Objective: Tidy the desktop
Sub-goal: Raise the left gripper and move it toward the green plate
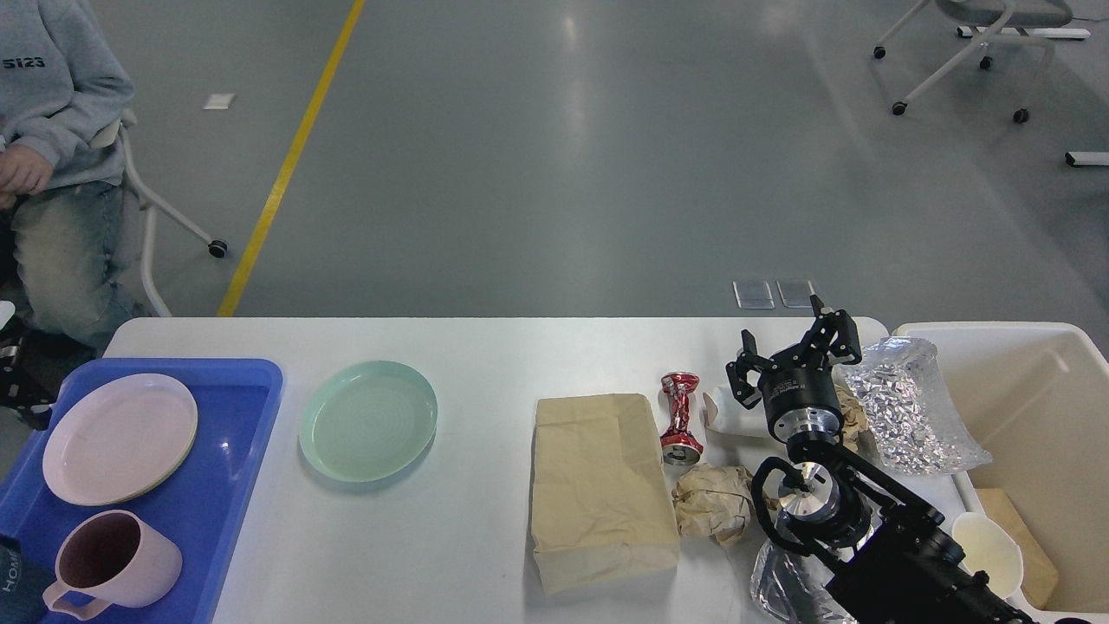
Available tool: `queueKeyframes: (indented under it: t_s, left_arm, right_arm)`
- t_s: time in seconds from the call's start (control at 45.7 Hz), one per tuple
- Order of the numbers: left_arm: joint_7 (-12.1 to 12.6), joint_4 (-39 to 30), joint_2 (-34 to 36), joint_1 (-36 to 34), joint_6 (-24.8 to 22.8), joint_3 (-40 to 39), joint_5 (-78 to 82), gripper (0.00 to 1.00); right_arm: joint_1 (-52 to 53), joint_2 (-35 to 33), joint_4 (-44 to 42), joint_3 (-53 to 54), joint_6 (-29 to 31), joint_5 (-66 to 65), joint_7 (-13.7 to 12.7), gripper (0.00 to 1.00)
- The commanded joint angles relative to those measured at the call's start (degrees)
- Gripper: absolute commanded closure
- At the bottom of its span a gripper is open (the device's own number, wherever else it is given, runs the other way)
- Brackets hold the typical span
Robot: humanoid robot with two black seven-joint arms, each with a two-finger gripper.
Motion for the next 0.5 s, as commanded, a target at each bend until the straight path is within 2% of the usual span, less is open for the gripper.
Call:
queueKeyframes:
  t_s: [0.0, 0.241, 0.35, 0.481]
  left_arm:
    - [0.18, -6.75, -6.69, -11.18, -0.06, 2.83, -7.34, 0.05]
    - [0.18, -19.14, -16.36, -26.22, -0.32, 4.67, -17.19, 0.05]
    - [0.00, -24.51, -17.33, -32.99, -0.41, 4.68, -19.13, 0.05]
    - [-0.08, -26.71, -17.95, -38.18, -0.67, 4.76, -22.47, 0.05]
  right_arm:
    - [0.01, -0.01, 0.00, 0.00, 0.00, 0.04, 0.09, 0.00]
    - [-0.08, -0.01, -0.09, 0.00, 0.00, -0.05, 0.00, 0.00]
    - [0.01, -0.01, -0.09, 0.00, 0.00, -0.05, 0.00, 0.00]
    - [0.01, -0.01, -0.09, 0.00, 0.00, 0.04, 0.00, 0.00]
